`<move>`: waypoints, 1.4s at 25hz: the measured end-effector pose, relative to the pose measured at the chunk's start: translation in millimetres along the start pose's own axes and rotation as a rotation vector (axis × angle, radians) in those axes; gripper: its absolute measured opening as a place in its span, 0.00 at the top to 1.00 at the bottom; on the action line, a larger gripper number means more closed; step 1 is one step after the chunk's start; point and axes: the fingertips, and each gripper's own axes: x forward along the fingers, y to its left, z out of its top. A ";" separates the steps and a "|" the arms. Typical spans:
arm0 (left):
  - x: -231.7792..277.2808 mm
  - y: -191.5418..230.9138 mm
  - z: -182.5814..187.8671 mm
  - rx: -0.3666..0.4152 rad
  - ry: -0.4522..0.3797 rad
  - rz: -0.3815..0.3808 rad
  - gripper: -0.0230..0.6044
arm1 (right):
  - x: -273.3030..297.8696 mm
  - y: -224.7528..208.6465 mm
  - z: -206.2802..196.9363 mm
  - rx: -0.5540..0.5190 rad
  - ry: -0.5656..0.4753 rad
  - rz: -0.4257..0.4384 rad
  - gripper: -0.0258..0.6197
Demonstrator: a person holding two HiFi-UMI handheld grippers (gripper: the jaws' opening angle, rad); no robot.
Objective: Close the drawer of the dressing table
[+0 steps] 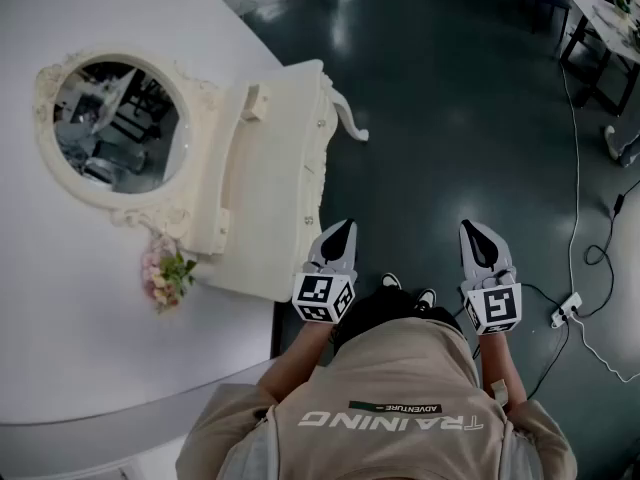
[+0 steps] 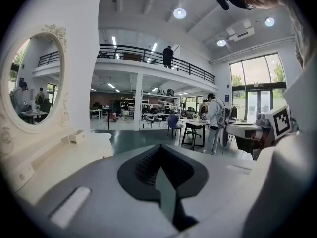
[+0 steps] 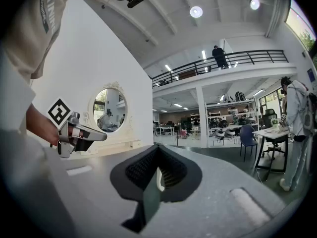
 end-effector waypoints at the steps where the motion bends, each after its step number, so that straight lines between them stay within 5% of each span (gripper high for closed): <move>1: 1.4 0.2 -0.8 -0.004 -0.002 0.002 0.93 | 0.9 -1.1 -0.6 -0.002 0.005 0.000 0.96; 19: 83.3 43.3 2.5 -0.062 -0.018 0.009 0.93 | 71.4 -20.5 -5.9 0.002 0.075 0.054 0.96; 35: 171.8 142.7 38.9 -0.103 -0.002 0.001 0.93 | 251.4 -28.9 32.2 -0.035 0.096 0.161 0.96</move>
